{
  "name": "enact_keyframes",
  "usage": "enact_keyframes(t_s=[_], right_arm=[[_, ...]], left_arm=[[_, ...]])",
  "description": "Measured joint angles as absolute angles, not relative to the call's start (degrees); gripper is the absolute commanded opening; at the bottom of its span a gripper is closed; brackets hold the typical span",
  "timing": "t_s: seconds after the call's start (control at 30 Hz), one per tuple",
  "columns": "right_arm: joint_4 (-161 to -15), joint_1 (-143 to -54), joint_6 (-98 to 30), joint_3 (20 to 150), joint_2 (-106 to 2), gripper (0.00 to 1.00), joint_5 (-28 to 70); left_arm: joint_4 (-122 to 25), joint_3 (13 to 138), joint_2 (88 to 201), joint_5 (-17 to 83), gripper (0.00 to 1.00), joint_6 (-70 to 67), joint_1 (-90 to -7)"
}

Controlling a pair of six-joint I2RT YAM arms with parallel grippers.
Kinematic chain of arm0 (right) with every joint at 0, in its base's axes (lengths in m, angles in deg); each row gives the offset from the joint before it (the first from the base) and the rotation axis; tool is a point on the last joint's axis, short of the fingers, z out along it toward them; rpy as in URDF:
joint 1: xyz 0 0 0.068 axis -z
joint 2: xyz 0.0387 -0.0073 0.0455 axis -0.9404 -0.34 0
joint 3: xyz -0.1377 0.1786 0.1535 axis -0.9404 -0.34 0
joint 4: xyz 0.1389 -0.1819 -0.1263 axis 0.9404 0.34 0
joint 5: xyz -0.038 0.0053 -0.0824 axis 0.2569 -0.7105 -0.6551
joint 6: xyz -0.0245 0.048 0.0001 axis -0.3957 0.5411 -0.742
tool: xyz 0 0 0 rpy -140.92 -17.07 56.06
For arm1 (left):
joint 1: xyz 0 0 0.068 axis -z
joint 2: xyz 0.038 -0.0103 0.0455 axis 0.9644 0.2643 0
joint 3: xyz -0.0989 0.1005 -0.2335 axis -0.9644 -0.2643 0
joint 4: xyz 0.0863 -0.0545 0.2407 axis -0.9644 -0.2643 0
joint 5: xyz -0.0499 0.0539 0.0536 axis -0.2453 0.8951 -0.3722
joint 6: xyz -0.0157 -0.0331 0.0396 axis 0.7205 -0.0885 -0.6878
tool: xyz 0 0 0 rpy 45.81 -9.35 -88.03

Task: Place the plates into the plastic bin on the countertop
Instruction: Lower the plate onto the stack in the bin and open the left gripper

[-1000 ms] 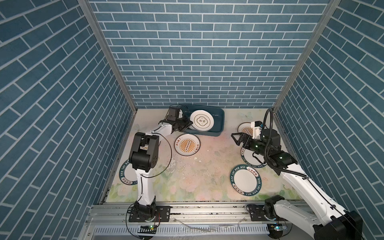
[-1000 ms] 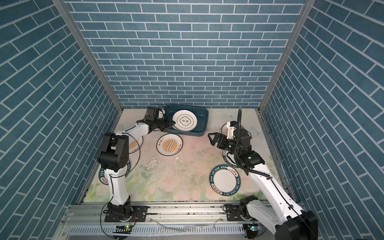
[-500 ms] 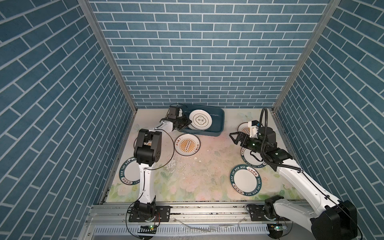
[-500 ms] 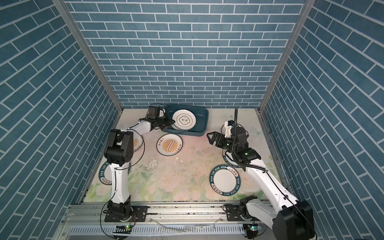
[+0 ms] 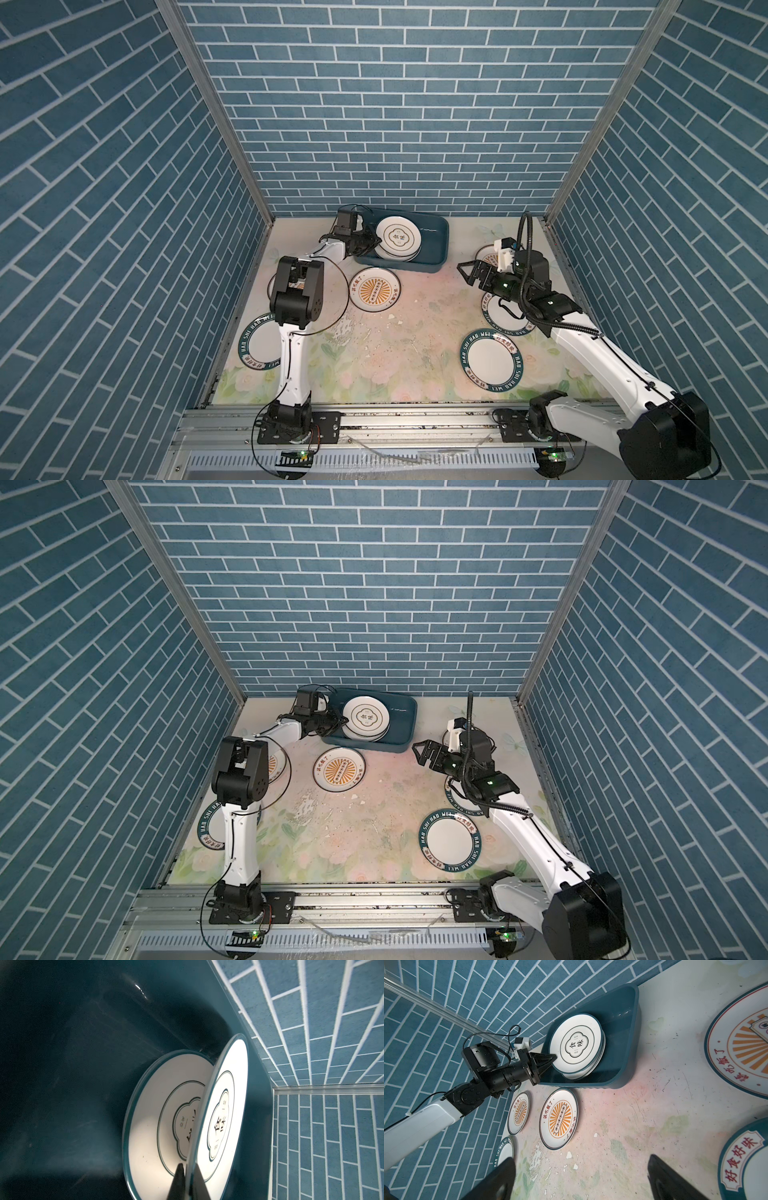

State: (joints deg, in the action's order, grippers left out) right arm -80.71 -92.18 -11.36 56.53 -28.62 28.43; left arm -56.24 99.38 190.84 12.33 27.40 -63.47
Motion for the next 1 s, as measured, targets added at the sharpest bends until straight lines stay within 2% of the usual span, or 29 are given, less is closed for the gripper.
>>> enact_keyframes(t_s=[0.33,0.57,0.8,1.0], right_arm=[[-80.73,-92.18,-11.42,56.71,-29.95,0.99,28.43],[-80.75,-92.18,-11.73,57.52,-30.32,0.98,28.43],[-80.75,-92.18,-11.77,57.52,-30.32,0.98,28.21],[-80.73,-92.18,-11.79,57.52,-30.32,0.98,28.06]], left_arm=[[-60.72,103.25,192.68,12.33,0.18,25.83,-63.51],[-66.36,107.86,194.34,12.36,0.38,23.34,-63.54],[-74.17,112.56,196.02,12.51,0.47,20.19,-63.65],[-79.85,116.82,196.59,13.03,0.67,17.26,-64.13]])
